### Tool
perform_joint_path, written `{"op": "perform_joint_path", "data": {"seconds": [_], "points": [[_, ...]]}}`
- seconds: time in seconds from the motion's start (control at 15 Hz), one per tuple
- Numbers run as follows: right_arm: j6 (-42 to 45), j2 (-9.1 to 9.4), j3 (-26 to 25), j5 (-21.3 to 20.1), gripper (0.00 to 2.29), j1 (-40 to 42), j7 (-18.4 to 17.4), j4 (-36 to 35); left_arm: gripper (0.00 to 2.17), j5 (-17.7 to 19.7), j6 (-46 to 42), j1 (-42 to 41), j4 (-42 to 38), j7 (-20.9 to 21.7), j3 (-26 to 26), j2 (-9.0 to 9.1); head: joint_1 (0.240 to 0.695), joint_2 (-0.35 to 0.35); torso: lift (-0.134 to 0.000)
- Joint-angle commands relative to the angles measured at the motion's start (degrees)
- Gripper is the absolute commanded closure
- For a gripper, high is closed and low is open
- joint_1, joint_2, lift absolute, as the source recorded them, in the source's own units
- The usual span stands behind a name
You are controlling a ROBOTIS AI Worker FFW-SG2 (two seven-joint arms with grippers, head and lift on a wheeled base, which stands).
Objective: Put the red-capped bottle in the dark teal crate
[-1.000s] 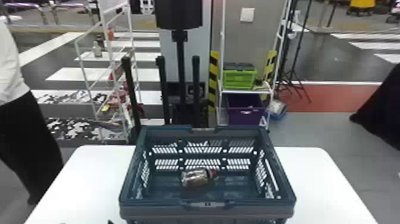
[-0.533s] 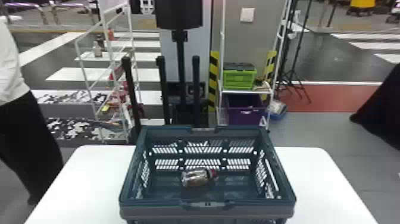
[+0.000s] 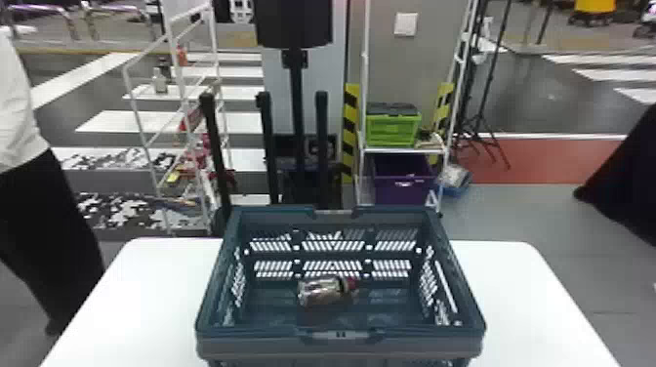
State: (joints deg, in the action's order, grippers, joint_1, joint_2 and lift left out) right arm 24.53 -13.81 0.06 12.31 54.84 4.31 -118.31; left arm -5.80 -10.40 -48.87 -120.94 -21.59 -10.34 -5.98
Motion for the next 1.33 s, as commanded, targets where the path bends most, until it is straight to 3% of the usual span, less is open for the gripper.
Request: {"op": "perform_joint_path", "data": {"seconds": [0.0, 1.27], "points": [[-0.41, -0.08, 0.03, 0.0, 0.15, -0.08, 0.0, 0.01, 0.12, 0.0, -0.01, 0.0, 0.18, 0.05, 0.32, 0.0, 0.499, 0.0, 0.0], [-0.24, 0.18, 0.38, -0.09, 0.15, 0.09, 0.0, -0.43, 0.12, 0.18, -2.47, 0.09, 1.5, 0.84, 0.5, 0.27, 0.499, 0.0, 0.0]]}}
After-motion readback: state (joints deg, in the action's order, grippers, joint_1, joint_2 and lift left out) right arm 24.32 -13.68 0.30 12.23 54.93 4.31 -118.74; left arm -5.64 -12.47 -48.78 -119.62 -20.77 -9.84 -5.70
